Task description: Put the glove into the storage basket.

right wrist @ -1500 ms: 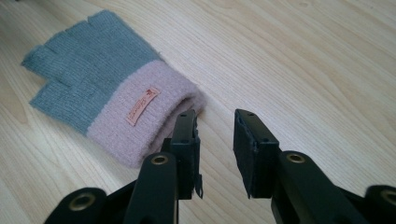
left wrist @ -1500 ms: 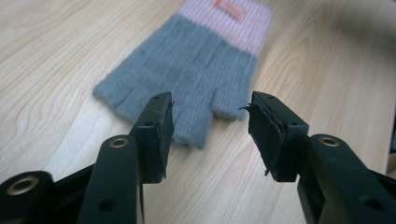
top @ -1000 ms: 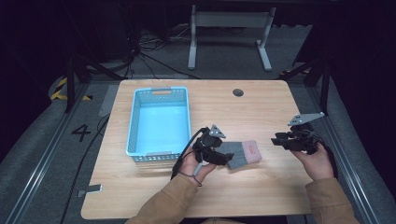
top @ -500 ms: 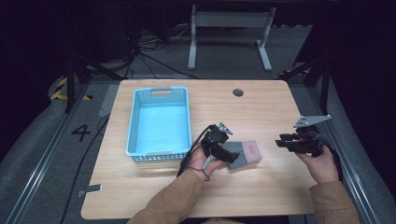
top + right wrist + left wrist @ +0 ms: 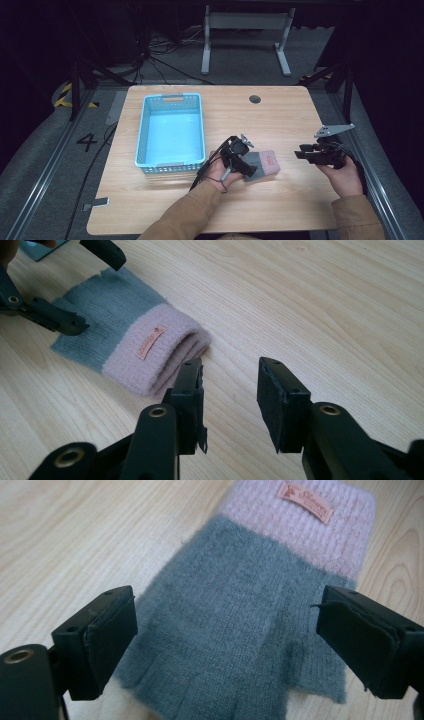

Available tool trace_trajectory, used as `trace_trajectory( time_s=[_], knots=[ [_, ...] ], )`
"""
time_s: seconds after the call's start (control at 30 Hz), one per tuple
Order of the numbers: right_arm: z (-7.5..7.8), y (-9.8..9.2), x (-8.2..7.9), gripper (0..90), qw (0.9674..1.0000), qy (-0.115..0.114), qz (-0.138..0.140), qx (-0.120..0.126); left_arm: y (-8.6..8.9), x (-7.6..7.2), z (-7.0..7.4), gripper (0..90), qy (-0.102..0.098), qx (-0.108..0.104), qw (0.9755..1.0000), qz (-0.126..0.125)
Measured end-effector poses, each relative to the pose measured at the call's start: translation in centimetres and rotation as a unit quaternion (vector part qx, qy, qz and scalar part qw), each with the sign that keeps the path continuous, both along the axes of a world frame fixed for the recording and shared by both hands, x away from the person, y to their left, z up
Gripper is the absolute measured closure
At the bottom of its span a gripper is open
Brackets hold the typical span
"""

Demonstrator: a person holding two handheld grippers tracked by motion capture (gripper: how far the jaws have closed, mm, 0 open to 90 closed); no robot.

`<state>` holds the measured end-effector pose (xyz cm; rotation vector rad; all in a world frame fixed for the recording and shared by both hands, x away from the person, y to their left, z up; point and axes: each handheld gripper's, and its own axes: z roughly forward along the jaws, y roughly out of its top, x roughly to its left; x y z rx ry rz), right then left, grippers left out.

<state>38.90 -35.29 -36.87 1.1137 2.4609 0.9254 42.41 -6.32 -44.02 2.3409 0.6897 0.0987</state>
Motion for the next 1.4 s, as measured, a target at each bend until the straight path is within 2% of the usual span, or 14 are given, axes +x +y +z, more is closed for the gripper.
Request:
trace_trajectory(
  time_s=[0.27, 0.57, 0.83, 0.87, 0.97, 1.17, 1.4],
  knots=[
    [-0.1, 0.0, 0.0, 61.8, 1.0, 0.001, 0.001, 0.001, -0.8, -0.1, -0.9, 7.9, -0.013, 0.037, 0.9992, -0.005],
    [-0.3, 0.0, 0.0, 61.5, 1.0, 0.004, -0.002, 0.002, -1.0, -0.3, -1.0, 9.5, -0.013, 0.047, 0.9988, -0.005],
    [-0.2, 0.0, 0.0, 61.5, 1.0, 0.001, -0.003, 0.003, -1.1, -0.5, -0.8, 16.0, -0.011, 0.058, 0.9983, -0.002],
    [-0.2, 0.0, 0.0, 61.5, 1.0, 0.001, -0.003, 0.003, -1.2, -0.6, -0.7, 18.1, -0.012, 0.06, 0.9981, -0.007],
    [-0.1, 0.0, 0.0, 61.5, 1.0, 0.0, -0.003, 0.004, -1.3, -1.1, -0.4, 35.1, -0.014, 0.061, 0.9979, -0.016],
    [-0.2, -0.1, 0.0, 61.5, 1.0, 0.001, -0.003, 0.003, -1.5, -1.5, 0.0, 56.0, -0.015, 0.065, 0.9975, -0.022],
    [-0.3, -0.2, 0.2, 61.6, 1.0, 0.002, -0.003, 0.004, -0.7, -0.9, 0.5, 64.1, 0.006, 0.048, 0.9983, -0.032]
  ],
)
